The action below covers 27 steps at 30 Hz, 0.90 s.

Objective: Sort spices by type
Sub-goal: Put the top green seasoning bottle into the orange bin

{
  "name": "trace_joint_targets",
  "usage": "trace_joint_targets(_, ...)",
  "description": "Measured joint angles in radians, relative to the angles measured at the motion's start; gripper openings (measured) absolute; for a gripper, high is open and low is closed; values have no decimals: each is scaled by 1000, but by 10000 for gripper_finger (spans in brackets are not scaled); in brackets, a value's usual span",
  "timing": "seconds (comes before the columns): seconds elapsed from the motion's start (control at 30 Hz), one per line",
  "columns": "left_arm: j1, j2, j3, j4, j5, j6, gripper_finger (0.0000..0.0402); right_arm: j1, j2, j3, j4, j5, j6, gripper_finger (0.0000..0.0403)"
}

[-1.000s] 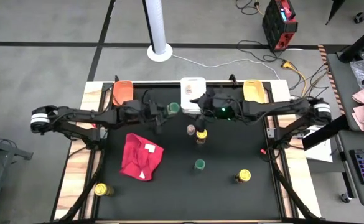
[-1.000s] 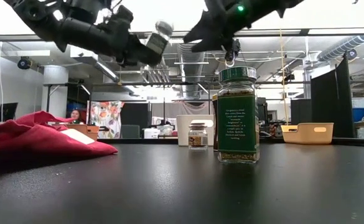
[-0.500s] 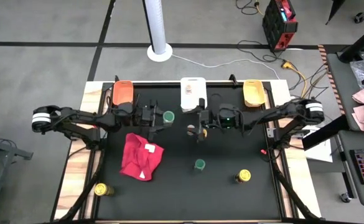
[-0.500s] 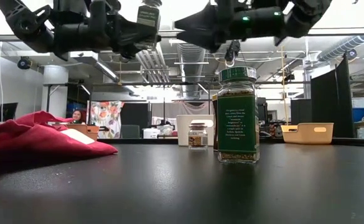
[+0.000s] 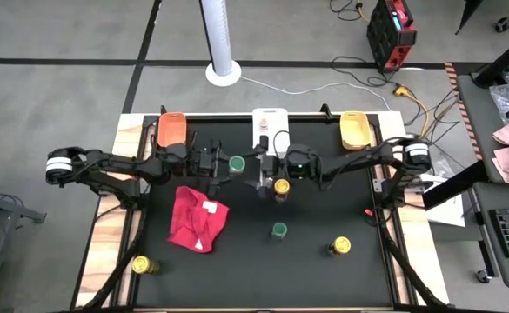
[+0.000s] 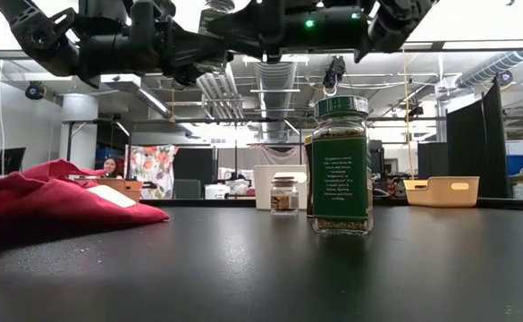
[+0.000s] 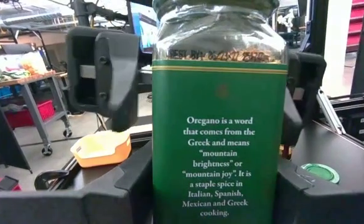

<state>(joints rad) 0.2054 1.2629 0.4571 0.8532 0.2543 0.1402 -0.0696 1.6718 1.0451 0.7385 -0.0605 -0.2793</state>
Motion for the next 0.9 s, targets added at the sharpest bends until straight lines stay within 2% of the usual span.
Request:
trace_joint_targets(0.1, 0, 0, -1, -1, 0, -2, 184, 0, 12, 17, 4, 0, -11, 287)
trace_joint_targets(0.17, 0, 0, -1, -3, 0, -3, 184, 0, 13, 18, -1, 0, -20, 249)
trace_joint_targets(0.27, 0, 0, -1, -1, -1, -4, 227, 0, 8, 17, -5, -2, -28, 189)
trace_joint_targets(0.37, 0, 0, -1, 1, -2, -4, 281, 0, 0, 15, -24, 0, -34, 190)
trace_joint_targets(0.47, 0, 0, -1, -1, -4, -11, 306, 0, -22, 15, -70, 0, -36, 190)
trace_joint_targets(0.6, 2, -2, -1, -21, -18, -5, 310, 2, -80, 15, -166, 10, -35, 190)
trace_joint_targets(0.77, 3, -33, -1, -68, -93, 27, 302, 2, -163, 14, -342, 25, -9, 190)
trace_joint_targets(0.9, 4, -80, 3, -68, -99, 35, 299, 15, -186, 10, -532, 154, 32, 190)
